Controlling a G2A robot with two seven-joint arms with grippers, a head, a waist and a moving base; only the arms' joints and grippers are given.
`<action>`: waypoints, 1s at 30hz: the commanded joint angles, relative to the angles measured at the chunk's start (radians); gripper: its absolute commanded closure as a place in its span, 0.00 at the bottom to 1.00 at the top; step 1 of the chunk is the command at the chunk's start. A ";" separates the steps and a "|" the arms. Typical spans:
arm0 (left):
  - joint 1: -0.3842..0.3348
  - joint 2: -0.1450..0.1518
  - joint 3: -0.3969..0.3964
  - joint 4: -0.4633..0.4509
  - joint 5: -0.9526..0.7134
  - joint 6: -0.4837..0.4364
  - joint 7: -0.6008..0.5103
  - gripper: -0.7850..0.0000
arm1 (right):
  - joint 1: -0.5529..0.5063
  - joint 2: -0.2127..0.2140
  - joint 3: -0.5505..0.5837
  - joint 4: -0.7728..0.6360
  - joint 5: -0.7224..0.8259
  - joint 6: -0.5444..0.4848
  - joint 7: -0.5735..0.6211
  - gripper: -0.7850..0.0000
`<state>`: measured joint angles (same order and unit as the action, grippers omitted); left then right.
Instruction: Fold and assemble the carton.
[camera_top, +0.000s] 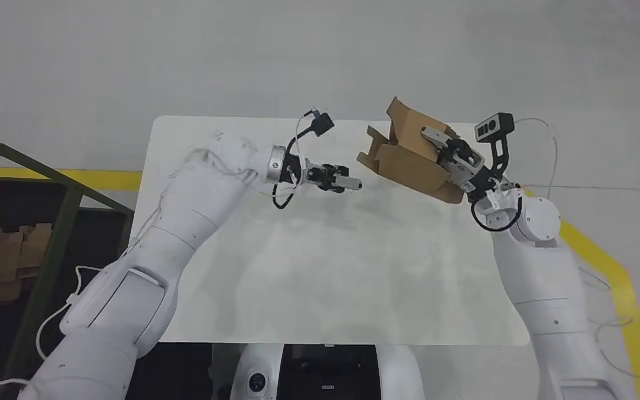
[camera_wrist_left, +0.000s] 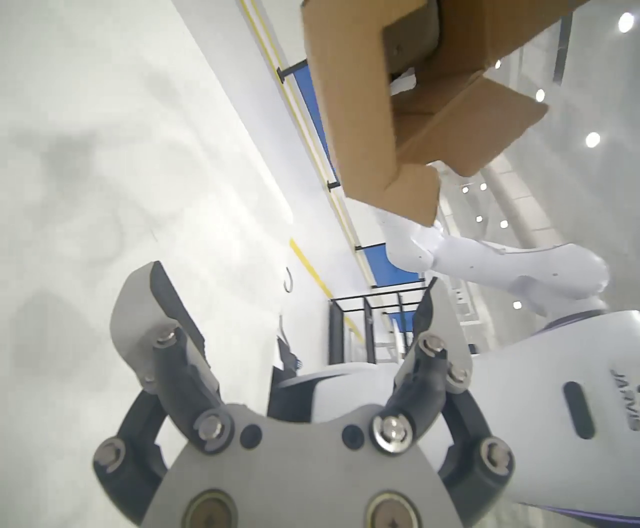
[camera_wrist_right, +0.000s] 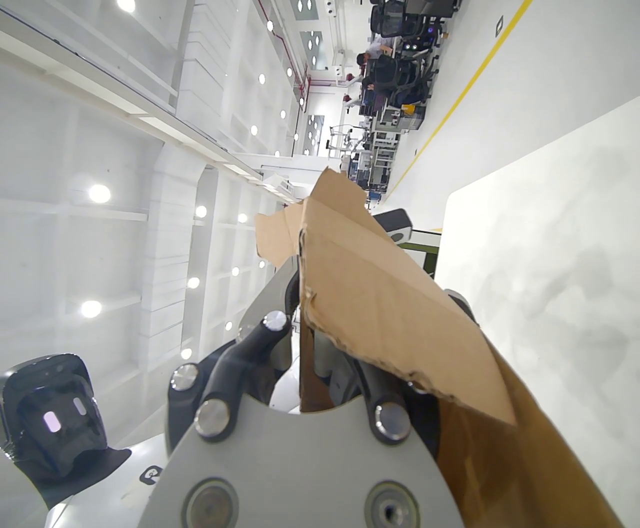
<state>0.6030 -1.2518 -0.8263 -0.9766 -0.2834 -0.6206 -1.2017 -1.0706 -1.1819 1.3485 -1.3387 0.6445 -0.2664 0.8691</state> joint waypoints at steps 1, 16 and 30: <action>0.006 0.012 0.010 -0.015 0.068 -0.089 0.091 0.00 | 0.006 0.000 -0.001 0.006 0.000 0.005 0.010 1.00; 0.002 0.078 0.033 -0.066 0.330 -0.392 0.419 0.00 | 0.054 -0.002 -0.022 0.077 -0.006 -0.028 0.094 1.00; 0.002 0.078 0.033 -0.066 0.330 -0.392 0.419 0.00 | 0.059 -0.004 -0.024 0.092 0.001 -0.049 0.089 1.00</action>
<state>0.6045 -1.1736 -0.7937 -1.0426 0.0469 -1.0123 -0.7828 -1.0119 -1.1861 1.3246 -1.2471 0.6458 -0.3153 0.9583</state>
